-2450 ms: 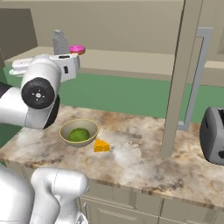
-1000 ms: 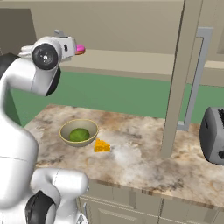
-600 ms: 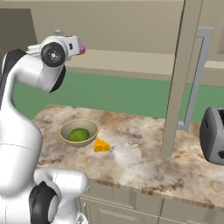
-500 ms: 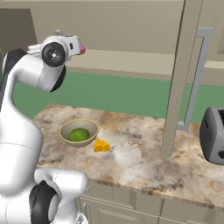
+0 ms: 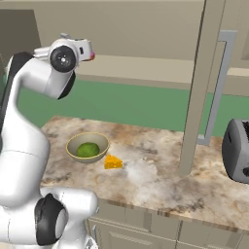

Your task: Pick the cheese from the fridge and the cheese grater from the cabinet and place them next to the salad bowl.

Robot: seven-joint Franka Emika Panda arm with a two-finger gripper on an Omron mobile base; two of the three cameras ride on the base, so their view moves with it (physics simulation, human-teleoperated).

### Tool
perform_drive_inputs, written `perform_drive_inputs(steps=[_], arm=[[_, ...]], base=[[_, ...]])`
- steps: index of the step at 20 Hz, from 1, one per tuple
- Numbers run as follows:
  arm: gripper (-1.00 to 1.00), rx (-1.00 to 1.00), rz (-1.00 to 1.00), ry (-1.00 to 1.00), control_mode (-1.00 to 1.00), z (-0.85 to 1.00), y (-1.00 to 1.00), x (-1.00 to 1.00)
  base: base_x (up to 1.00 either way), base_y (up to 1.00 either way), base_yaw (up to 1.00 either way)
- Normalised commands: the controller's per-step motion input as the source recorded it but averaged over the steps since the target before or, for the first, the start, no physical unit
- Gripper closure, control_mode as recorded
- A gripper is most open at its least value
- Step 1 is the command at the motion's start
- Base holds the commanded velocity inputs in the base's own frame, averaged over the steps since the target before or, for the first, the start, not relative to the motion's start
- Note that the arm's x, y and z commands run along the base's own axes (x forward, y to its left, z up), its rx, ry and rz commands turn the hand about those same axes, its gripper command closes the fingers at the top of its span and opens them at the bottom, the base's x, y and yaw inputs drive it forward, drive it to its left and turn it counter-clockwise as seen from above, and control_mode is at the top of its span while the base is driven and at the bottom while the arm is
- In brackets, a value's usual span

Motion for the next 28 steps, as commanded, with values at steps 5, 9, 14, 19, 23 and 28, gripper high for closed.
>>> perform_drive_inputs(steps=[5, 9, 14, 19, 23, 28], arm=[[-1.00, 0.07, 0.00, 0.00, -1.00, -0.05, 0.07, 0.40], [-1.00, 0.08, 0.00, 0.00, -1.00, -0.06, 0.02, 0.32], [-1.00, 0.13, 0.00, 0.07, -1.00, -0.07, 0.15, 0.16], [-1.00, 0.08, 0.00, 0.06, -1.00, -0.05, 0.24, 0.11], [-1.00, -0.02, 0.00, 0.11, -1.00, 0.00, 0.25, 0.06], [-1.00, 0.00, 0.00, 0.07, -1.00, 0.00, -0.04, 0.24]], base=[[0.00, 0.00, 0.00], [0.00, 0.00, 0.00], [0.00, 0.00, 0.00], [0.00, 0.00, 0.00], [0.00, 0.00, 0.00], [0.00, 0.00, 0.00]])
